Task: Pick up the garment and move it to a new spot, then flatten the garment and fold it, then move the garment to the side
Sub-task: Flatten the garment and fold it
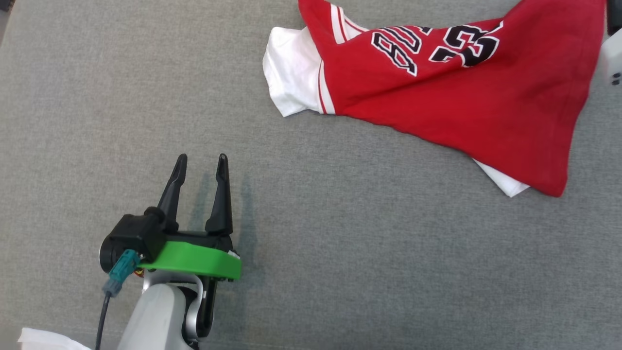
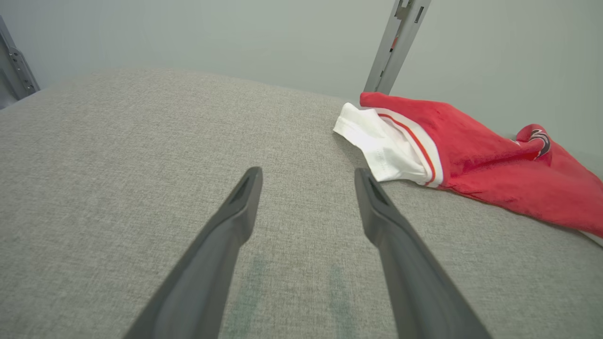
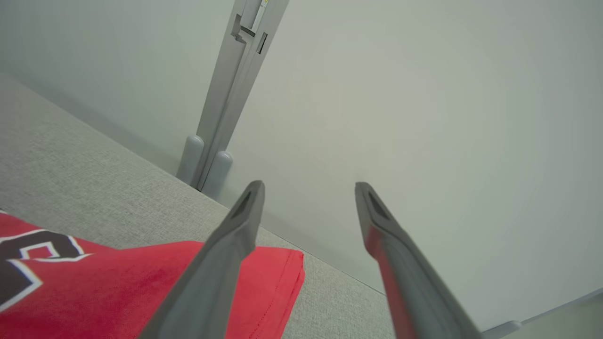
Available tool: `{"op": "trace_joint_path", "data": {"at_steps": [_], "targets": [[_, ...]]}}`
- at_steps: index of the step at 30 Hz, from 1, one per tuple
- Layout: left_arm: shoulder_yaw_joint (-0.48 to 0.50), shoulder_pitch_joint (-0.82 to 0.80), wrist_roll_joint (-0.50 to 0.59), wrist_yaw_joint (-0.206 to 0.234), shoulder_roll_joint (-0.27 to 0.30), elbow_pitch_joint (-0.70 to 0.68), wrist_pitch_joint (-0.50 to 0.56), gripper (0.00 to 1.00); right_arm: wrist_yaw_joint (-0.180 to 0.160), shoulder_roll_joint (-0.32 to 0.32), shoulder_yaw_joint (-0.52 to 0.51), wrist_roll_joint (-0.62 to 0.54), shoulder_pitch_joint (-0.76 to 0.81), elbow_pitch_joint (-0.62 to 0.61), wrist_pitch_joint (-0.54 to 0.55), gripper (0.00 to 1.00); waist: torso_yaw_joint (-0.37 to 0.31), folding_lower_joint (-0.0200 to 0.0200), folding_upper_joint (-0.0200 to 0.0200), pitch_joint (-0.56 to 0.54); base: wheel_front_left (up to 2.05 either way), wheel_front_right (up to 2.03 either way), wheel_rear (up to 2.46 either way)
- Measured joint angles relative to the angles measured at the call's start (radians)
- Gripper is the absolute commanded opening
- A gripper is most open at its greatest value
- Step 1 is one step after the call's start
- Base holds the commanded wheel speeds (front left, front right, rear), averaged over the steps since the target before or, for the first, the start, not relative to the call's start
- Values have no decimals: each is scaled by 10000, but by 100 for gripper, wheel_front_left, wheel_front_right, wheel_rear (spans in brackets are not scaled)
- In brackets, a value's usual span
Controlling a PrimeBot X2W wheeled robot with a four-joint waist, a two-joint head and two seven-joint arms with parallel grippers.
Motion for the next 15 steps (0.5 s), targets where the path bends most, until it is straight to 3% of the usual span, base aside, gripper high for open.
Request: {"op": "trace_joint_path", "data": {"at_steps": [15], "targets": [[817, 732, 336, -121, -4, 487, 0, 100, 0, 2360, -541, 1149, 3904, -2740, 2, 100, -1263, 0, 0, -1656, 0, 0, 0]]}}
